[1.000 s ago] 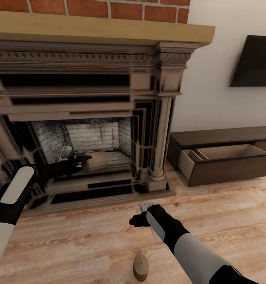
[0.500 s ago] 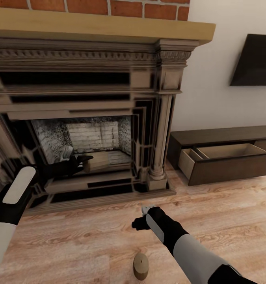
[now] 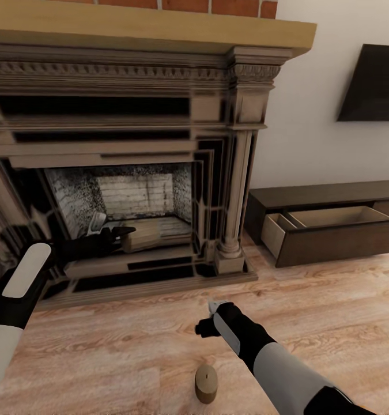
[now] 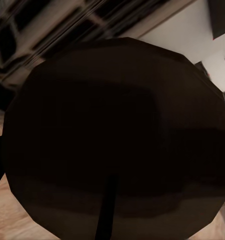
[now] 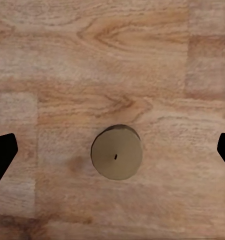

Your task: Place each of the two pumpkins and all three candles from the living room inside a cabinet in the living room (use any cabinet), then make sure every cabinet is closed, and position the cauldron so it is next to a table in the living room.

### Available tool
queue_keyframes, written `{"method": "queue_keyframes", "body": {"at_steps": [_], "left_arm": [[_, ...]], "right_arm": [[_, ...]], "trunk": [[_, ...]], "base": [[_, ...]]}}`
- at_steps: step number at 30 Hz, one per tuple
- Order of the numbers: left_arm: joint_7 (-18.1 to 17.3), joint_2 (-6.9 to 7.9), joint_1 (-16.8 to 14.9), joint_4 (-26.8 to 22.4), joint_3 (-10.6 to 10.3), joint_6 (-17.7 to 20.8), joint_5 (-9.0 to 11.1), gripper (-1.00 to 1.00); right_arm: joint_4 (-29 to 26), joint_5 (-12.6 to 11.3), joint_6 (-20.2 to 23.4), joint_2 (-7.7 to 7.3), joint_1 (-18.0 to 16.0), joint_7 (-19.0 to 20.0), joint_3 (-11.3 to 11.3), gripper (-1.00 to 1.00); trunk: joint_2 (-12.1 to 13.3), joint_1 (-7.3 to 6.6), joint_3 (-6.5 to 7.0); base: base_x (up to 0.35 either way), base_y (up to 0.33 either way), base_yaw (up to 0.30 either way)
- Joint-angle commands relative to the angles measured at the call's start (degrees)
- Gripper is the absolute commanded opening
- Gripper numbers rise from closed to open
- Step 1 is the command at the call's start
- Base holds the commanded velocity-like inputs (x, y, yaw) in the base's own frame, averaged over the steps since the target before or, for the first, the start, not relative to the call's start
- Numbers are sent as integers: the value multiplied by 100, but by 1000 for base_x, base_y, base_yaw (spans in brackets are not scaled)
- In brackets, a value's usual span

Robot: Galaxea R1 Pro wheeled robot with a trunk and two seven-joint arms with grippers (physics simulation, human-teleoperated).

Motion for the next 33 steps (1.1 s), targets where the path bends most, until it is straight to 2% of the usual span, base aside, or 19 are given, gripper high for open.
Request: {"method": "queue_keyframes", "body": {"at_steps": [1, 7, 14, 18, 19, 22, 33], "left_arm": [[-9, 12, 0, -9, 5, 6, 1, -100], [-9, 28, 0, -36, 5, 17, 11, -100], [-9, 21, 0, -51, 2, 21, 16, -100], [-9, 24, 0, -52, 1, 21, 17, -100], [-9, 22, 0, -52, 1, 21, 15, -100], [-9, 16, 0, -52, 1, 21, 15, -100], [-9, 15, 0, -52, 1, 21, 8, -100]], "right_arm": [[32, -1, -4, 0, 0, -98, 0, 100], [69, -1, -7, 0, 2, -255, 0, 100], [66, 5, -32, 0, 4, -228, 3, 100], [35, 15, -60, 0, 8, -202, 245, 100], [31, 15, -71, 0, 8, -199, 410, 100], [10, 16, -77, 0, 8, -197, 565, 100], [-7, 10, -81, 0, 8, -195, 589, 100]], "trunk": [[-42, 22, -18], [-282, 154, -126], [-292, 172, -281], [-297, 183, -370], [-298, 185, -392], [-302, 193, -458], [-317, 221, -702]], "base": [[0, 0, 0], [0, 0, 0], [0, 0, 0], [0, 0, 0], [0, 0, 0], [0, 0, 0], [0, 0, 92]]}}
